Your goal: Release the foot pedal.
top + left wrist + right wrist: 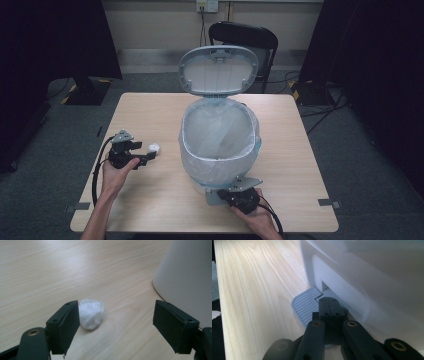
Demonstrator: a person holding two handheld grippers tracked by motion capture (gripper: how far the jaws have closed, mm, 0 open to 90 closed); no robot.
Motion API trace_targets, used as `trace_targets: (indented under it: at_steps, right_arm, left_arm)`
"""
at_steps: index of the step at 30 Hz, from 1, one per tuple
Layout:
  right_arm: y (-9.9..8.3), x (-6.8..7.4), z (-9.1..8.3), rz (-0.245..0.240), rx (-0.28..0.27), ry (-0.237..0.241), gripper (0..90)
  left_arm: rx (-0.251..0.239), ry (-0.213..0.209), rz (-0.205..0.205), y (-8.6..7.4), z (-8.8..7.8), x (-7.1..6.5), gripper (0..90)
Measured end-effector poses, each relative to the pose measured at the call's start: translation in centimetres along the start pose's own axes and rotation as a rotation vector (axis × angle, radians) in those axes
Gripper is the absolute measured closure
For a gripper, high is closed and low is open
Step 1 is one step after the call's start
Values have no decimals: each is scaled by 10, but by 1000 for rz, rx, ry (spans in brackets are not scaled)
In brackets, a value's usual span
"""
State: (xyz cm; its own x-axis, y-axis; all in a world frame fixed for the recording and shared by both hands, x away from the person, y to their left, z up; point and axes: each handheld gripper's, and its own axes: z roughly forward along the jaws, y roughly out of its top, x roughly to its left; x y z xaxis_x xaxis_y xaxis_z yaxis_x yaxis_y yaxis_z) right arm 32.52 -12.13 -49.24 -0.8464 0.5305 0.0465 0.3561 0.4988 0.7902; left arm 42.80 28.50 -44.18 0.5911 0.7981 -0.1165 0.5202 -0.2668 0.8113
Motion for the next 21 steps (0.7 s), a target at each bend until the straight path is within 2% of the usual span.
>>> trace_targets:
  at_steps: [3, 5, 7, 11, 15, 17, 21]
  right_arm:
    - [0, -1, 0, -4, -1, 4, 900]
    - [0, -1, 0, -6, -1, 6, 900]
    - [0, -1, 0, -6, -1, 5, 900]
    - [0, -1, 0, -6, 0, 7, 900]
    - [0, -1, 0, -5, 1, 6, 900]
    - [0, -1, -1, 3, 1, 9, 900]
    - [0, -1, -1, -2, 9, 16, 900]
  left_arm:
    - [-15, 29, -21, 2, 4, 9, 229]
    - [13, 30, -65, 1, 9, 17, 221]
    - [53, 34, -82, 1, 16, 20, 216]
    - [80, 28, -73, 2, 28, 24, 215]
    - [80, -2, -111, -1, 38, 27, 228]
    - [99, -3, -117, -3, 43, 28, 287]
    - [120, 11, -95, -3, 46, 24, 293]
